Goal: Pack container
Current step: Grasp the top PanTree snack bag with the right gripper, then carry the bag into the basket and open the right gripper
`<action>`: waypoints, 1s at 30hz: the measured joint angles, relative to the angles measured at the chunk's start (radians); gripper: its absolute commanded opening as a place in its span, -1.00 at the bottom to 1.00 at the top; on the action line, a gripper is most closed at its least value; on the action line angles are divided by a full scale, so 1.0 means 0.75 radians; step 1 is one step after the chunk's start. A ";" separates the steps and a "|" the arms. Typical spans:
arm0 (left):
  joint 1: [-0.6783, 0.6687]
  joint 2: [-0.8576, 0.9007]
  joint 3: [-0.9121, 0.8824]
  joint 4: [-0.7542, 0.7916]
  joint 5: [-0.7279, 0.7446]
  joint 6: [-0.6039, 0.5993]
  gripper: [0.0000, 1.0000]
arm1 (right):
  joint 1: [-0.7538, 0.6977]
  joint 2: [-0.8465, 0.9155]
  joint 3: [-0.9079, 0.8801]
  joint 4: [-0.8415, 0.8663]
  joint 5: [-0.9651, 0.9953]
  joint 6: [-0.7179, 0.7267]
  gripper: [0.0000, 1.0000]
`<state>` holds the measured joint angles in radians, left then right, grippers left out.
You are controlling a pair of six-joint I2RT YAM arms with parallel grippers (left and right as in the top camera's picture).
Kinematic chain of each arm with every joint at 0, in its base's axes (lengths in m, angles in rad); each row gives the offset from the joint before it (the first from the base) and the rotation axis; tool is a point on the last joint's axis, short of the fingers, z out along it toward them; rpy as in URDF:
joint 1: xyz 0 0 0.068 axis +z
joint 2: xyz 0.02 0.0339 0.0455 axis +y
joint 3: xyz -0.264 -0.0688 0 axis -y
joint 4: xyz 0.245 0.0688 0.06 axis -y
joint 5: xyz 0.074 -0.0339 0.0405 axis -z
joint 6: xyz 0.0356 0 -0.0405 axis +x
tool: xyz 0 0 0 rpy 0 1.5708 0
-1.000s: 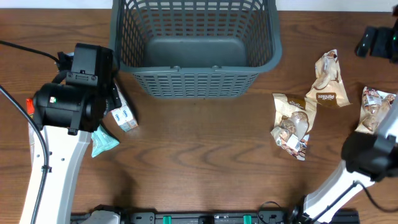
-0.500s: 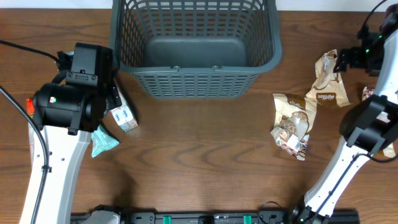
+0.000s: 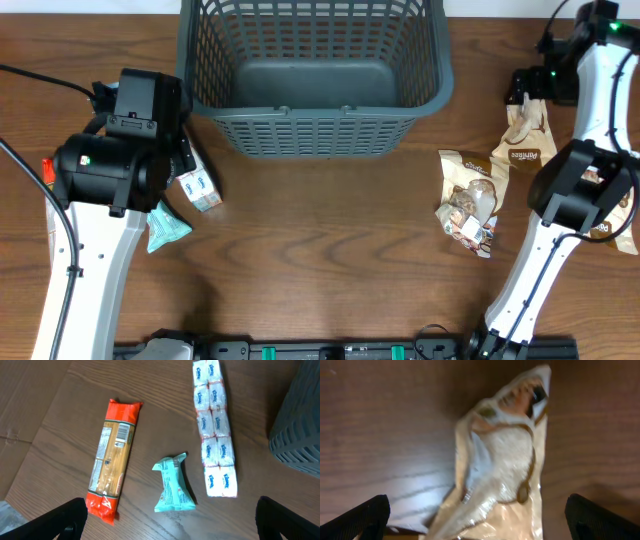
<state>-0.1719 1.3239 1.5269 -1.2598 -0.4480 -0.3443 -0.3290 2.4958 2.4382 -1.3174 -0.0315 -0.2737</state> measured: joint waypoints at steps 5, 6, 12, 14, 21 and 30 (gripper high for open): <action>0.000 0.000 0.000 0.000 0.000 0.000 0.92 | 0.012 0.001 0.000 0.034 -0.004 0.000 0.98; 0.000 0.000 0.000 0.000 0.000 0.000 0.92 | 0.011 0.002 0.000 0.039 -0.004 0.000 0.98; 0.000 0.000 0.000 0.016 0.000 0.000 0.92 | 0.010 0.018 0.000 0.044 -0.004 0.000 0.99; 0.000 0.000 0.000 0.017 0.000 0.000 0.92 | 0.010 0.042 0.000 0.042 -0.004 0.000 0.99; 0.000 0.000 0.000 0.019 0.000 0.000 0.92 | 0.008 0.149 0.000 0.039 -0.003 0.000 0.99; 0.000 0.000 0.000 0.019 0.000 0.000 0.92 | -0.002 0.186 -0.001 0.052 0.006 -0.013 -0.21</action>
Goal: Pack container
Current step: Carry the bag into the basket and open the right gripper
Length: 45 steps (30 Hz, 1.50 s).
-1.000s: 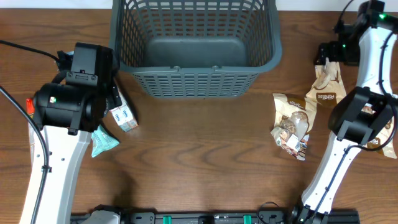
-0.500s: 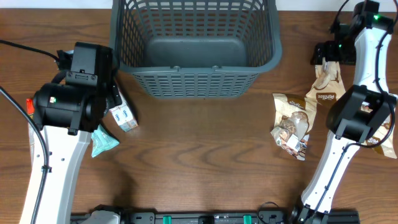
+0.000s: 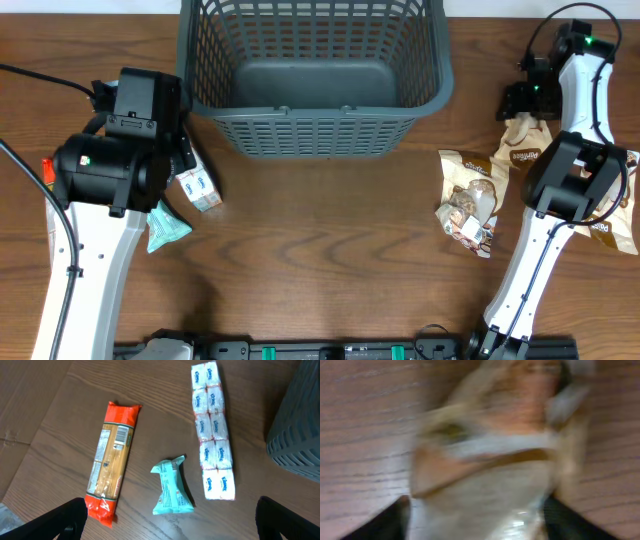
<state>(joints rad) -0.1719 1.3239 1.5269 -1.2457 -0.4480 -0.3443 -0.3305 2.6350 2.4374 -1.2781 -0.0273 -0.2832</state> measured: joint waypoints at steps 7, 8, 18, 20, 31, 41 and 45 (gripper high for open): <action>0.000 0.000 0.000 0.000 0.000 0.000 0.92 | -0.004 -0.005 0.011 -0.010 -0.005 0.013 -0.98; 0.000 0.000 0.000 0.000 0.000 0.000 0.92 | -0.005 -0.005 0.011 -0.011 -0.005 0.013 -0.97; 0.000 0.000 0.000 -0.016 0.000 0.000 0.92 | -0.002 -0.007 0.027 -0.057 -0.034 0.014 -0.98; 0.000 0.000 0.000 -0.020 0.000 0.000 0.92 | 0.004 -0.013 0.035 -0.064 -0.043 0.015 -0.98; 0.000 -0.003 0.000 -0.020 0.000 -0.005 0.92 | 0.169 -0.481 0.172 -0.032 -0.067 0.017 -0.98; 0.000 -0.022 0.000 -0.045 0.000 -0.005 0.92 | 0.655 -0.971 0.255 0.003 -0.216 -0.400 -0.98; 0.000 -0.022 0.000 -0.050 0.000 -0.005 0.92 | 0.798 -0.937 0.245 -0.025 -0.332 -0.649 -0.98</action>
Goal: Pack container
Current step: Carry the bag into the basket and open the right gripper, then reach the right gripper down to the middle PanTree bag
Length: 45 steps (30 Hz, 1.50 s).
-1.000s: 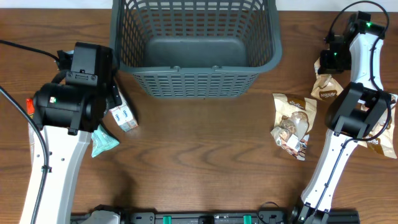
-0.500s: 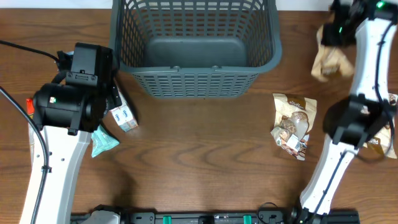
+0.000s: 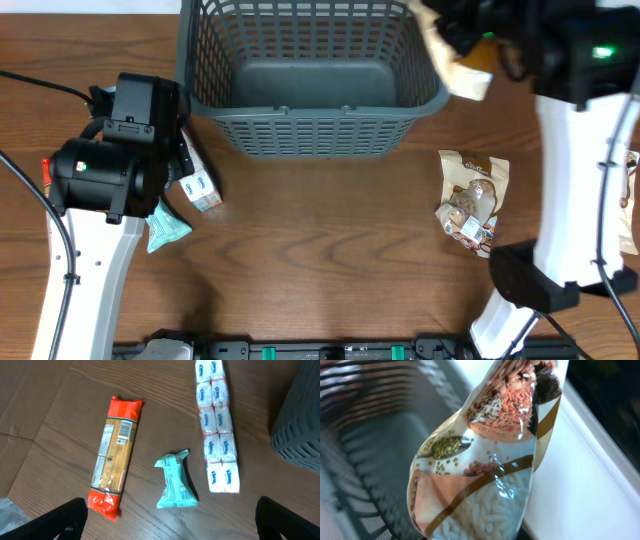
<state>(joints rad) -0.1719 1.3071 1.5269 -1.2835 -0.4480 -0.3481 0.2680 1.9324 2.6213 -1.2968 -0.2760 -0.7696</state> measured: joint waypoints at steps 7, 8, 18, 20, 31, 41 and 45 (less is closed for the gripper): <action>0.000 -0.006 0.000 0.000 0.000 0.001 0.92 | 0.150 0.197 -0.008 0.037 -0.099 -0.224 -0.98; 0.000 -0.009 0.000 0.000 0.000 0.001 0.92 | 0.155 0.234 -0.008 0.036 -0.106 -0.241 -0.98; 0.000 -0.043 0.000 -0.001 0.000 0.001 0.92 | 0.154 0.628 -0.024 -0.038 -0.114 -0.364 -0.97; 0.000 -0.043 0.000 -0.001 0.000 0.001 0.92 | 0.154 0.675 -0.027 -0.053 -0.114 -0.363 -0.55; 0.000 -0.043 0.000 -0.001 0.000 0.001 0.92 | 0.154 0.596 -0.018 -0.050 -0.121 -0.238 0.59; 0.000 -0.043 0.000 -0.002 0.000 0.000 0.92 | 0.005 0.032 0.097 0.088 0.288 0.353 0.89; 0.000 -0.043 0.000 -0.002 -0.001 0.001 0.92 | -0.237 -0.106 0.131 -0.072 0.511 0.774 0.85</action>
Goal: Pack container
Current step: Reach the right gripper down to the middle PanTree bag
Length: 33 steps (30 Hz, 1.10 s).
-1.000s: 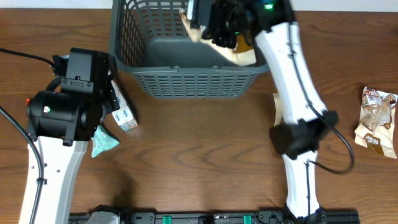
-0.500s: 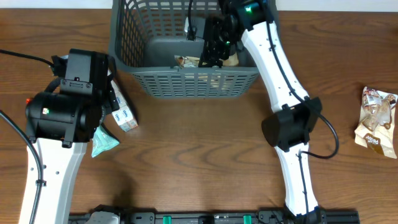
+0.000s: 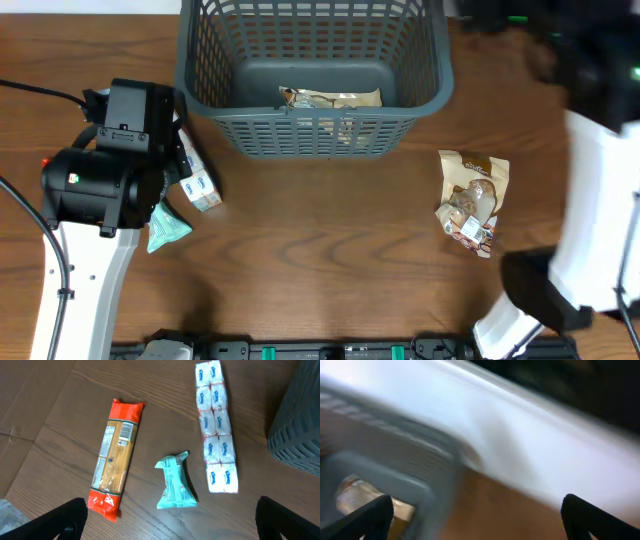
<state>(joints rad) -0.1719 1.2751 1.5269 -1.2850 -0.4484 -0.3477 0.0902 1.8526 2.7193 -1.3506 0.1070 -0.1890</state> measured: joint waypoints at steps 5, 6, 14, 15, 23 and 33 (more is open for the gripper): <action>0.000 0.000 0.000 0.000 0.001 0.000 0.92 | -0.257 0.022 -0.036 -0.258 0.098 0.427 0.89; 0.000 0.000 0.000 -0.001 0.001 0.000 0.92 | -0.305 0.043 -0.061 -0.304 0.102 0.499 0.89; 0.000 0.000 0.000 -0.003 0.001 0.000 0.92 | -0.400 0.074 -0.201 -0.454 0.056 0.662 0.87; 0.000 0.000 0.000 -0.003 0.001 0.000 0.92 | -0.400 0.062 -0.231 -0.454 0.046 0.665 0.88; 0.000 0.000 0.000 -0.021 0.000 0.000 0.93 | -0.391 -0.265 -0.864 -0.440 -0.008 0.741 0.90; 0.000 -0.002 0.000 -0.015 0.000 0.000 0.92 | -0.391 -0.903 -1.871 0.085 -0.043 0.783 0.96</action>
<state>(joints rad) -0.1719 1.2736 1.5269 -1.2964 -0.4484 -0.3477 -0.2031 1.1755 1.3163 -1.2865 0.0750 0.3985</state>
